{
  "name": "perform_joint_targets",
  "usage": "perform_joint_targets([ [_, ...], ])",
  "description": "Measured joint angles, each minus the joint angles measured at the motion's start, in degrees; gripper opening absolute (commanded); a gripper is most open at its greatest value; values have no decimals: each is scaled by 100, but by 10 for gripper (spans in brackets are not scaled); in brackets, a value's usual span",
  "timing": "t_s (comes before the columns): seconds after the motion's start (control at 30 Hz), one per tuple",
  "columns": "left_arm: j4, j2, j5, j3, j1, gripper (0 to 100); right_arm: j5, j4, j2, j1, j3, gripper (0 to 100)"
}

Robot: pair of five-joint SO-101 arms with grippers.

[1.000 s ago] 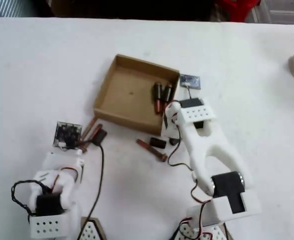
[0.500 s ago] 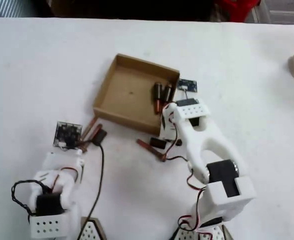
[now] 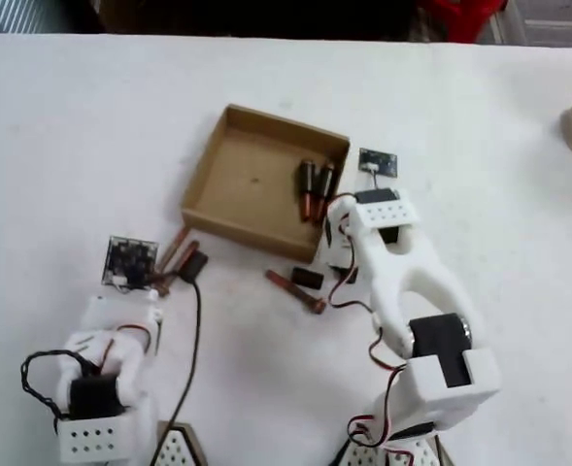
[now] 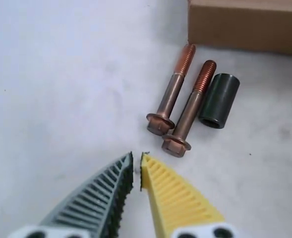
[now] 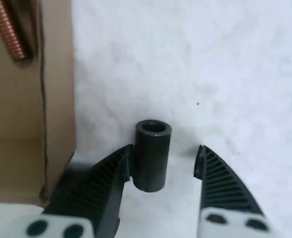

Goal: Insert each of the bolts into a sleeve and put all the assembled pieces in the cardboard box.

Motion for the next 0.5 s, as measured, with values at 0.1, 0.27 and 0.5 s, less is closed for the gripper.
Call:
perform_joint_targets([
  [0.1,0,0,0,0,-44,61,0,0,0,0,0,102],
  [0.27,0,0,0,0,-44,61,0,-9,0,0,0,102],
  [0.5,0,0,0,0,-44,61,0,-79,0,35,0,104],
])
